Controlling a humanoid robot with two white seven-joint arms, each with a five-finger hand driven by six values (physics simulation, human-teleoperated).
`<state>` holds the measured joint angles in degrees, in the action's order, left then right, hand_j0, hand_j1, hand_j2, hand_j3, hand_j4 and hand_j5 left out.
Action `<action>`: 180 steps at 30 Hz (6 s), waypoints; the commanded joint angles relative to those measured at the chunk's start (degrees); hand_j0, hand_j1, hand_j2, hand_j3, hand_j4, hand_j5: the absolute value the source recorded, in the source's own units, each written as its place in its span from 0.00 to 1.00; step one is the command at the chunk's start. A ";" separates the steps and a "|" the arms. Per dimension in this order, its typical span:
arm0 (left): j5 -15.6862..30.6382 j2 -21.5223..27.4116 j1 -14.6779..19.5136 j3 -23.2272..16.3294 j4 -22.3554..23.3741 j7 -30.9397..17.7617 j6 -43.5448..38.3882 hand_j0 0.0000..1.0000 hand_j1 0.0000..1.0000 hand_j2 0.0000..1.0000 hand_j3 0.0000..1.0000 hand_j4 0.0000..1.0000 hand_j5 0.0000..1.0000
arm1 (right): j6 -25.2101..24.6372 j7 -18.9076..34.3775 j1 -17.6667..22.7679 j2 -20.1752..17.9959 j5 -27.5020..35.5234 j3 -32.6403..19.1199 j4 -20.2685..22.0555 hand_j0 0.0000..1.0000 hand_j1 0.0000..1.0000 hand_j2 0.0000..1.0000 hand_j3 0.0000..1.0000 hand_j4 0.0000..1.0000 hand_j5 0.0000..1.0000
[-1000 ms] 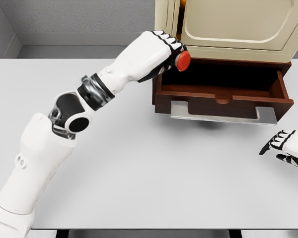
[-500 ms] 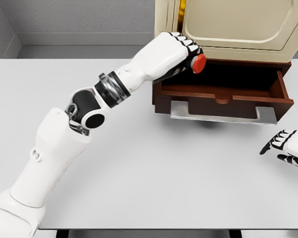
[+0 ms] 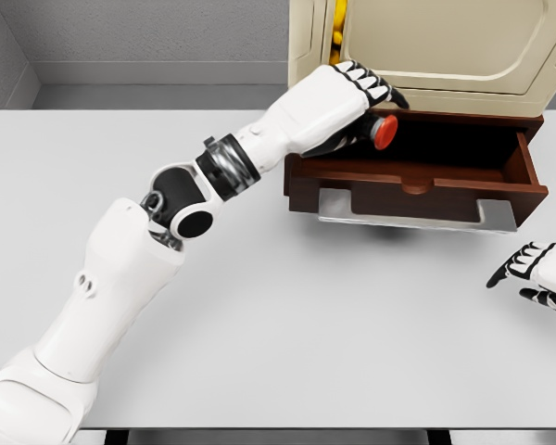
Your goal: Put the switch into the drawer with left arm, and close the drawer with right arm
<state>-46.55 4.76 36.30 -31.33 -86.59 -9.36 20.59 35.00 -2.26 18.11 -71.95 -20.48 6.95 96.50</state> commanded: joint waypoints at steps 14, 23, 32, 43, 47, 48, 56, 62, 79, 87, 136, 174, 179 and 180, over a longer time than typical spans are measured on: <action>0.23 -0.01 0.00 -0.31 -0.07 0.05 -0.03 0.81 0.81 0.81 0.81 0.81 0.81 | 0.00 -0.02 0.00 -0.12 0.35 0.00 0.00 0.61 0.61 0.61 0.61 0.61 0.61; 0.23 0.07 0.00 -0.39 -0.16 0.05 -0.03 0.84 0.84 0.84 0.84 0.84 0.84 | 0.00 -0.02 0.00 -0.12 0.35 0.00 0.00 0.61 0.61 0.61 0.61 0.61 0.61; -0.12 -0.01 0.00 -0.39 -0.24 0.05 -0.03 0.84 0.84 0.84 0.84 0.84 0.84 | 0.00 -0.02 0.00 -0.12 0.35 -0.01 0.00 0.61 0.61 0.61 0.61 0.61 0.61; -0.12 -0.01 0.00 -0.48 -0.33 0.05 0.06 0.84 0.84 0.84 0.84 0.84 0.84 | 0.00 -0.02 0.00 -0.12 0.35 -0.09 0.00 0.61 0.61 0.61 0.61 0.61 0.61; -0.12 -0.01 0.00 -0.48 -0.42 0.05 -0.03 0.84 0.84 0.84 0.84 0.84 0.84 | 0.00 -0.02 0.00 -0.12 0.35 -0.09 0.00 0.61 0.61 0.61 0.61 0.61 0.61; -0.12 -0.01 0.00 -0.48 -0.42 0.05 -0.03 0.84 0.84 0.84 0.84 0.84 0.84 | 0.00 -0.02 0.00 -0.12 0.35 -0.01 0.00 0.61 0.61 0.61 0.61 0.61 0.61; -0.12 -0.01 -0.09 -0.48 -0.51 0.05 0.06 0.84 0.84 0.84 0.84 0.84 0.84 | 0.00 -0.02 0.00 -0.12 0.35 0.00 0.00 0.61 0.61 0.61 0.61 0.61 0.61; 0.93 0.95 -0.97 -0.39 -5.25 0.05 0.68 1.00 1.00 1.00 1.00 1.00 1.00 | 0.00 -0.02 0.00 -0.12 0.35 -0.01 0.00 0.61 0.61 0.61 0.61 0.61 0.61; 59.90 18.01 0.09 -4.17 -13.43 -14.02 -3.19 1.00 1.00 1.00 1.00 1.00 1.00 | 0.00 -0.11 0.00 -0.12 0.44 -0.09 -0.96 0.62 0.62 0.62 0.62 0.62 0.62; 81.43 18.79 3.16 -4.79 -12.37 -14.10 -22.70 1.00 1.00 1.00 1.00 1.00 1.00 | 0.00 -0.11 -0.09 -0.12 0.44 0.00 -1.40 0.62 0.62 0.62 0.62 0.62 0.62; 91.99 18.80 5.98 -12.26 -2.00 -13.49 -32.81 1.00 1.00 1.00 1.00 1.00 1.00 | 0.00 -0.20 -0.09 -0.21 0.44 -0.09 -1.58 0.62 0.62 0.62 0.62 0.62 0.62; 82.49 18.18 6.24 -10.68 -16.59 -13.58 -31.41 1.00 1.00 1.00 1.00 1.00 1.00 | 0.00 -0.20 -0.53 -0.56 0.79 -0.01 -2.37 0.62 0.62 0.62 0.62 0.62 0.62; 86.89 27.93 5.72 -9.63 -16.68 -18.49 -19.02 1.00 1.00 1.00 1.00 1.00 1.00 | 0.00 -0.02 -0.79 -0.64 1.06 0.00 -1.67 0.51 0.51 0.51 0.51 0.51 0.51; 86.89 30.04 4.40 -8.31 -16.68 -20.08 -16.21 1.00 1.00 1.00 1.00 1.00 1.00 | 0.00 -0.02 -0.88 -0.56 1.06 0.00 -1.67 0.51 0.51 0.51 0.51 0.51 0.51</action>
<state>38.71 30.30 39.82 -40.85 -102.75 -26.69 -0.60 35.00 -2.33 17.14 -72.42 -19.83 6.94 94.61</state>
